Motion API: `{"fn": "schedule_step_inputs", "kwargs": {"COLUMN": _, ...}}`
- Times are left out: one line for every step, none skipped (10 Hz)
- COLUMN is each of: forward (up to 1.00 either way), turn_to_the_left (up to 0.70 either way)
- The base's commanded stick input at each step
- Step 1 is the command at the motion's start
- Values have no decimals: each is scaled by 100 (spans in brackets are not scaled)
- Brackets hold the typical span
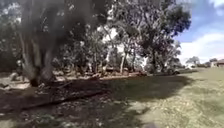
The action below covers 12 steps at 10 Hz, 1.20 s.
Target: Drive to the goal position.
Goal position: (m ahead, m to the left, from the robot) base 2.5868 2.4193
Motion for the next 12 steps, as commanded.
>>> {"fn": "schedule_step_inputs", "kwargs": {"forward": 50, "turn_to_the_left": 0}}
{"fn": "schedule_step_inputs", "kwargs": {"forward": 19, "turn_to_the_left": 0}}
{"fn": "schedule_step_inputs", "kwargs": {"forward": 0, "turn_to_the_left": 0}}
{"fn": "schedule_step_inputs", "kwargs": {"forward": 0, "turn_to_the_left": 0}}
{"fn": "schedule_step_inputs", "kwargs": {"forward": 0, "turn_to_the_left": 0}}
{"fn": "schedule_step_inputs", "kwargs": {"forward": 0, "turn_to_the_left": 0}}
{"fn": "schedule_step_inputs", "kwargs": {"forward": 0, "turn_to_the_left": 0}}
{"fn": "schedule_step_inputs", "kwargs": {"forward": 0, "turn_to_the_left": 0}}
{"fn": "schedule_step_inputs", "kwargs": {"forward": 0, "turn_to_the_left": 0}}
{"fn": "schedule_step_inputs", "kwargs": {"forward": 0, "turn_to_the_left": 0}}
{"fn": "schedule_step_inputs", "kwargs": {"forward": -6, "turn_to_the_left": 0}}
{"fn": "schedule_step_inputs", "kwargs": {"forward": -44, "turn_to_the_left": 0}}
